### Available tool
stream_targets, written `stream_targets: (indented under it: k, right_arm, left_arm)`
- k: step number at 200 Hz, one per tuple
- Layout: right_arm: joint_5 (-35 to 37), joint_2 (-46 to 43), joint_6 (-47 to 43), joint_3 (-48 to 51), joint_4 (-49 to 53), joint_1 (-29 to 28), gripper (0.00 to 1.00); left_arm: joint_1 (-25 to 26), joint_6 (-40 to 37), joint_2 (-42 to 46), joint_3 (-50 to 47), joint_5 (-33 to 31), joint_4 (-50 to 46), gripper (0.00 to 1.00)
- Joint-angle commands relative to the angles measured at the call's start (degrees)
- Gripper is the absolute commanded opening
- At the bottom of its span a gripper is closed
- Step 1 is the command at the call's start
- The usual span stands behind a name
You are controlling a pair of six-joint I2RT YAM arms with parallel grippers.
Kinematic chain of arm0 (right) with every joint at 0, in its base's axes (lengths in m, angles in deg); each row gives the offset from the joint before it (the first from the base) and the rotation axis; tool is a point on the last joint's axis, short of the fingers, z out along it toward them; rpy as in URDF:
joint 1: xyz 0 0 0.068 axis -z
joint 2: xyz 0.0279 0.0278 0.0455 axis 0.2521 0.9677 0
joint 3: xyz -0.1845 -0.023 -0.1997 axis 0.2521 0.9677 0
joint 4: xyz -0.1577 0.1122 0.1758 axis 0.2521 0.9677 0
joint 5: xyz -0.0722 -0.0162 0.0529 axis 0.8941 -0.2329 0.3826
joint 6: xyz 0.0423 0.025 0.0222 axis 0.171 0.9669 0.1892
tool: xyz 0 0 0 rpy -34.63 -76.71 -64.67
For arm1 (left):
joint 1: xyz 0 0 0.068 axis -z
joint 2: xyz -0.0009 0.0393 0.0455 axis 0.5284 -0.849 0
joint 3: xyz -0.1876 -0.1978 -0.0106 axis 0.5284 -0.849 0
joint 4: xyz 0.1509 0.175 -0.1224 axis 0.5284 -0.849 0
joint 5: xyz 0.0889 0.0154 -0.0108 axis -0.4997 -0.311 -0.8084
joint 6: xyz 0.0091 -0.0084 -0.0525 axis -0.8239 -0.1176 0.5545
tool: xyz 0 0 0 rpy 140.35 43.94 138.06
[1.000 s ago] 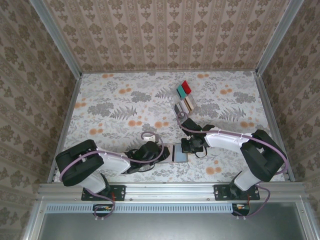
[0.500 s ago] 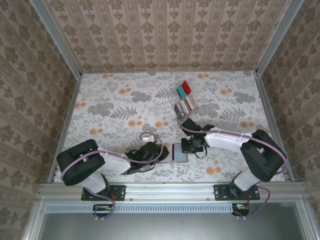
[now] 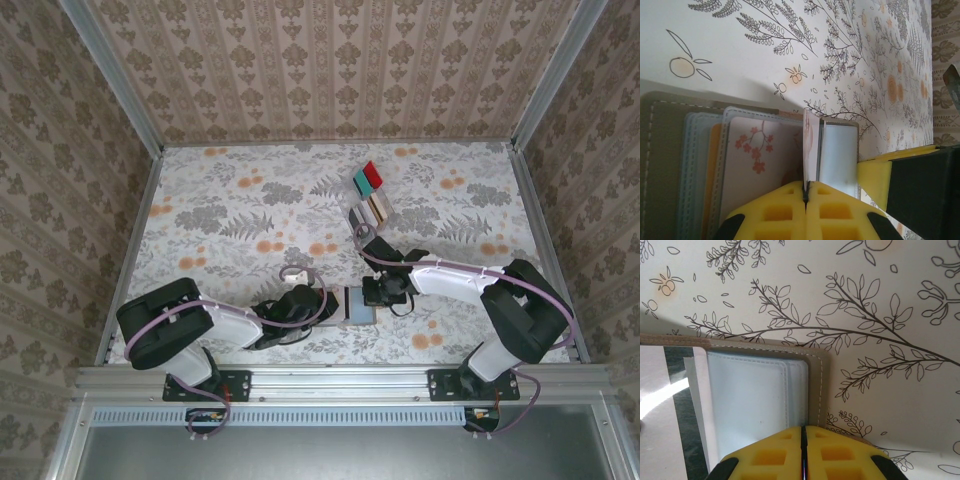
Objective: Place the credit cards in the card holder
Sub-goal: Insert the credit card into the card slot.
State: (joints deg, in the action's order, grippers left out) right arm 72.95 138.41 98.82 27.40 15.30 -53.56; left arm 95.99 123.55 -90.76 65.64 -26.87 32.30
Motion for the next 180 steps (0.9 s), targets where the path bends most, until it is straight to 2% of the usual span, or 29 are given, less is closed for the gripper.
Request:
stream_targets:
  k: [1,110,180]
  right_arm:
    - [3.65,3.01,0.86,2.71,0.62,-0.14,0.11]
    - [4.08,2.57,1.47,3.59,0.1,-0.15,0.11]
    - [3.66,2.93,1.99,3.51,-0.62,-0.13,0.11]
  left_arm:
    - [0.77,0.23,-0.61,-0.96,2.29,-4.48,0.05]
    - [2.26,2.68,-0.41,-0.52,2.0,-5.67,0.07]
    - [2.38,2.2,-1.56,0.14,1.23,-4.95,0.14]
